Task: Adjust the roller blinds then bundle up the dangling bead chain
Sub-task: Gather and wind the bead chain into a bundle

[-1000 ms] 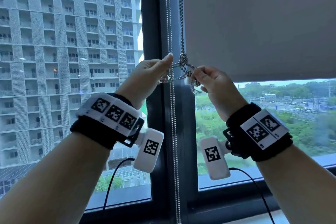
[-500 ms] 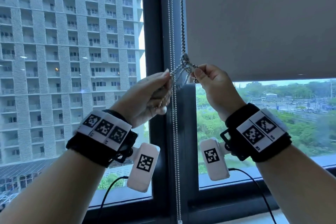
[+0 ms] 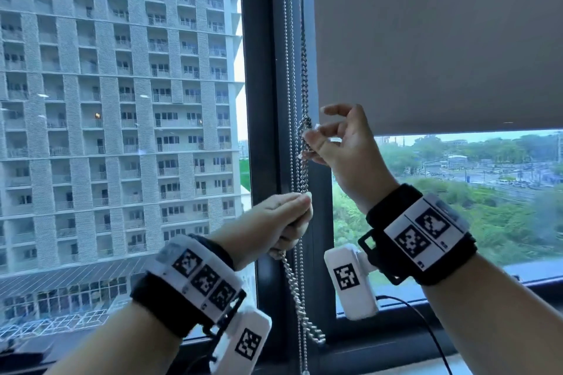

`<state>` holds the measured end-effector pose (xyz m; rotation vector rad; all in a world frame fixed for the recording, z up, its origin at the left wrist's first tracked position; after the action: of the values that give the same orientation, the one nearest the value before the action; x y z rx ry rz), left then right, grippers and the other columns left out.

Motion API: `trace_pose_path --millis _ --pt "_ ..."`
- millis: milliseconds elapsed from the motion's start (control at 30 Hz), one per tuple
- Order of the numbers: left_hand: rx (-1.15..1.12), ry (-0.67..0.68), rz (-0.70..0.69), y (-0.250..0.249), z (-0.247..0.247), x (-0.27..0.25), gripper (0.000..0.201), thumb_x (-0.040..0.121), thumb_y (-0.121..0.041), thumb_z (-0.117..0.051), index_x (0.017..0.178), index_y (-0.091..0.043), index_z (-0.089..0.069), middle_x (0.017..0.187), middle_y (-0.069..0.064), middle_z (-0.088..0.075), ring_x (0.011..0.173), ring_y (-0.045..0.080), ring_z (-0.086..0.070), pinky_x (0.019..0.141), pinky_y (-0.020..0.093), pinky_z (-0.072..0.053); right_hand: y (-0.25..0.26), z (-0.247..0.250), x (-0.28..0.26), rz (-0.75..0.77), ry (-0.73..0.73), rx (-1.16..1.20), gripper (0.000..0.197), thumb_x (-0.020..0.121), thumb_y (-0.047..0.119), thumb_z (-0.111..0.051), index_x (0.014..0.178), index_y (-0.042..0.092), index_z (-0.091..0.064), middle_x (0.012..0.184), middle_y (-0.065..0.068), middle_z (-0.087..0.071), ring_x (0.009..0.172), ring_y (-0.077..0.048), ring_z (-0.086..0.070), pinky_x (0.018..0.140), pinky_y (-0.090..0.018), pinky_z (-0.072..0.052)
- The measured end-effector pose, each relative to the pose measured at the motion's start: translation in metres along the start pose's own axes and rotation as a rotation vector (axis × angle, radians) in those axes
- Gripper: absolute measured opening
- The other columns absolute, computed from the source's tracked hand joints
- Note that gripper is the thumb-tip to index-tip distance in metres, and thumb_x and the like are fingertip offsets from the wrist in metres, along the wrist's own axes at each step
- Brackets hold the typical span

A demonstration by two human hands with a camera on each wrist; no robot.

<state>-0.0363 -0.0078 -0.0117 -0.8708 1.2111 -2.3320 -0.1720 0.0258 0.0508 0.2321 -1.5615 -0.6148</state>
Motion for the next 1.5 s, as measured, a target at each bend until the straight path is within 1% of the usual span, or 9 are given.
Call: trace_pose_path --millis 567,700,867,967,1067,1200,1300,1400,1500 --pt "-0.049 -0.136 -0.083 0.019 -0.01 0.01 0.032 0.1 -0.031 -0.033 0.072 -0.015 -0.038 0.049 -0.007 -0.032 0.044 0.011 -0.026 0.04 0.018 -0.03 -0.022 -0.011 -0.018 -0.042 0.034 -0.077 0.034 0.088 0.002 -0.055 0.119 0.016 -0.048 0.104 0.003 -0.059 0.072 -0.021 -0.066 0.066 -0.026 -0.056" --pt "0.162 -0.106 -0.129 0.01 -0.002 0.008 0.031 0.1 -0.024 -0.035 0.075 -0.011 -0.047 0.055 0.001 -0.04 0.048 0.011 -0.042 0.054 0.02 -0.046 -0.018 -0.003 -0.012 0.295 0.024 -0.505 0.07 0.075 -0.013 -0.043 0.133 0.025 -0.043 0.129 -0.001 -0.041 0.104 -0.016 -0.05 0.082 -0.012 -0.043" --pt "0.361 -0.116 -0.143 -0.012 0.009 0.0 0.02 0.097 -0.018 -0.044 0.087 -0.012 -0.059 0.062 -0.003 -0.049 0.052 0.004 -0.048 0.056 0.021 -0.045 -0.003 0.003 0.0 0.576 0.08 -1.054 0.016 0.077 0.019 -0.068 0.092 0.018 -0.067 0.136 -0.004 -0.051 0.12 -0.028 -0.047 0.092 -0.048 -0.045" --pt "0.232 -0.207 -0.245 -0.035 0.023 -0.007 0.015 0.096 -0.01 -0.042 0.109 -0.016 -0.047 0.065 -0.004 -0.045 0.051 0.005 -0.041 0.05 0.019 -0.043 -0.001 0.01 0.005 0.597 0.073 -0.982 0.012 0.088 0.022 -0.055 0.085 0.014 -0.063 0.105 -0.003 -0.067 0.108 -0.026 -0.056 0.087 -0.047 -0.048" --pt "0.148 -0.311 -0.379 -0.058 0.041 -0.01 0.02 0.095 -0.001 -0.041 0.097 -0.02 -0.045 0.066 0.0 -0.042 0.049 0.004 -0.036 0.048 0.018 -0.036 0.002 0.012 0.007 0.507 0.028 -0.79 0.019 0.092 0.018 -0.045 0.081 0.008 -0.055 0.078 -0.007 -0.059 0.077 -0.024 -0.053 0.072 -0.038 -0.046" --pt "0.556 -0.406 -0.404 -0.079 0.045 0.008 0.033 0.09 -0.004 -0.044 0.073 -0.025 -0.062 0.088 0.008 -0.053 0.072 0.019 -0.051 0.065 0.028 -0.038 0.018 0.008 0.012 0.219 -0.054 -0.289 0.015 0.097 0.014 -0.038 0.086 0.008 -0.047 0.073 -0.006 -0.055 0.069 -0.025 -0.059 0.068 -0.031 -0.055" --pt "0.656 -0.524 -0.401 -0.089 0.043 0.025 0.026 0.094 -0.01 -0.045 0.085 -0.02 -0.067 0.094 0.003 -0.055 0.08 0.018 -0.055 0.07 0.024 -0.042 0.026 0.008 0.017 -0.025 -0.083 0.055 0.009 0.098 0.013 -0.038 0.09 0.013 -0.044 0.069 -0.004 -0.053 0.059 -0.019 -0.057 0.061 -0.028 -0.054" --pt "0.48 -0.5 -0.334 -0.091 0.04 0.039 0.031 0.096 -0.025 -0.046 0.1 -0.001 -0.065 0.069 -0.003 -0.054 0.055 0.002 -0.047 0.054 0.018 -0.037 0.028 0.005 0.018 -0.139 -0.077 0.345 0.013 0.096 0.007 -0.036 0.09 0.018 -0.039 0.065 -0.002 -0.051 0.053 -0.016 -0.054 0.057 -0.028 -0.052" --pt "0.089 -0.371 -0.276 -0.091 0.032 0.045 0.024 0.092 -0.027 -0.055 0.106 -0.012 -0.066 0.079 -0.005 -0.063 0.06 0.0 -0.05 0.059 0.017 -0.039 0.026 0.005 0.015 -0.208 -0.055 0.559 0.02 0.096 0.004 -0.035 0.083 0.019 -0.039 0.065 -0.003 -0.053 0.053 -0.015 -0.054 0.056 -0.027 -0.052"
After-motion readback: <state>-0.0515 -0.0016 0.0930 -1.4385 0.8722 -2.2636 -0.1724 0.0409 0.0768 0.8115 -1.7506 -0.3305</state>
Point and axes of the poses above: each hand's wrist, its own x-axis towards the middle knuckle, its own z-axis out of the back of the hand, y = z × x, the point moved 2 cm from there along x, towards the middle knuckle
